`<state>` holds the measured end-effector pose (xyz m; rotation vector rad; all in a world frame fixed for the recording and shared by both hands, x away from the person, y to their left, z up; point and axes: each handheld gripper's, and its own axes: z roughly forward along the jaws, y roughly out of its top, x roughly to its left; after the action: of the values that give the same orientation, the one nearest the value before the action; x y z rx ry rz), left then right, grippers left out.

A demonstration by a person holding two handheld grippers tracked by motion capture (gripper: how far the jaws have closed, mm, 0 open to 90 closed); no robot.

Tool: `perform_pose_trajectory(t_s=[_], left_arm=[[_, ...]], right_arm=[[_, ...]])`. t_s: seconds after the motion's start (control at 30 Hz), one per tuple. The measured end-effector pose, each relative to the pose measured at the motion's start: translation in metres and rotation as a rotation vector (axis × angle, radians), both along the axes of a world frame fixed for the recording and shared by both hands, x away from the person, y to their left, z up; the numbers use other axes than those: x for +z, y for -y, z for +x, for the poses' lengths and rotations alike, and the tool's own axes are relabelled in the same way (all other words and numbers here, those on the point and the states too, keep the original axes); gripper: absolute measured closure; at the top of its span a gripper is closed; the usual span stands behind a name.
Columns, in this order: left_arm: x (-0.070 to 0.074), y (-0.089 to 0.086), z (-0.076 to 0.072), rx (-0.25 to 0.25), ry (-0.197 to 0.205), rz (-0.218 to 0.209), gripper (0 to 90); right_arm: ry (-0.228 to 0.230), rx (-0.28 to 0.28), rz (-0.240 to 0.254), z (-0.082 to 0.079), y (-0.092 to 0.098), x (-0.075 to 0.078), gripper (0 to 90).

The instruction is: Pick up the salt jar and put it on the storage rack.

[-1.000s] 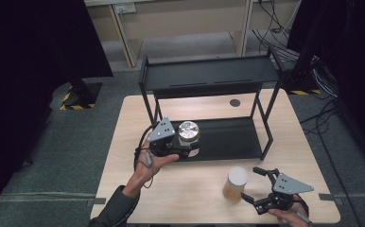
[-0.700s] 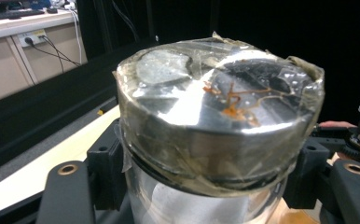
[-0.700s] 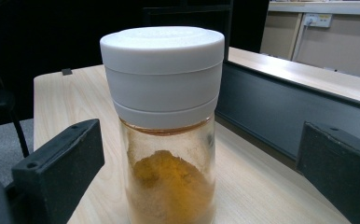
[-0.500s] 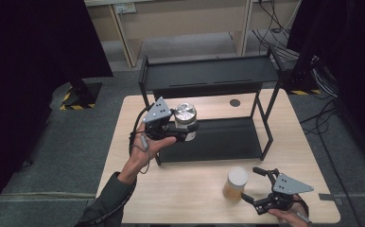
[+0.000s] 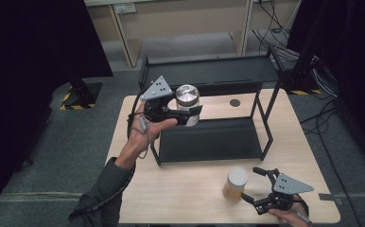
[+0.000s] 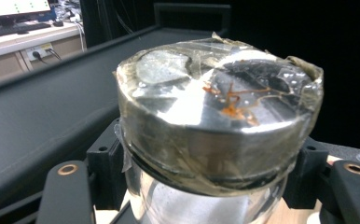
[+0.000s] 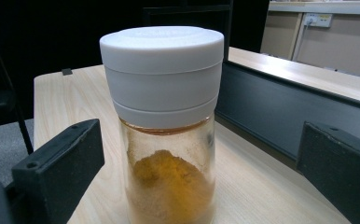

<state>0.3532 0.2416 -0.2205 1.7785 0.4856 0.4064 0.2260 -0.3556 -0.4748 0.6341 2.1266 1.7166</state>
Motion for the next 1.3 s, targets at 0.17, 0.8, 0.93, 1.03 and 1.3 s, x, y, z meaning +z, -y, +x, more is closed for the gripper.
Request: perform_pose_trajectory(t_s=[0.17,0.8,0.93,1.03,1.3], left_arm=[[0.016,-0.001,0.007,0.004,-0.004,-0.006,31.0],[0.057,0.012,0.025,0.068,-0.004,-0.015,31.1],[0.063,0.016,0.032,0.089,-0.005,-0.018,31.0],[0.066,0.018,0.037,0.109,-0.008,-0.015,31.0],[0.064,0.024,0.053,0.163,-0.013,-0.016,31.1]], right_arm=[[0.0,-0.001,0.0,0.0,0.0,0.0,1.1],[-0.002,0.001,-0.003,0.0,0.0,-0.001,1.1],[-0.002,0.001,-0.002,0.001,0.001,-0.001,1.1],[-0.002,0.001,-0.002,0.001,0.002,-0.001,1.1],[-0.004,0.006,-0.004,0.001,0.002,-0.001,1.1]])
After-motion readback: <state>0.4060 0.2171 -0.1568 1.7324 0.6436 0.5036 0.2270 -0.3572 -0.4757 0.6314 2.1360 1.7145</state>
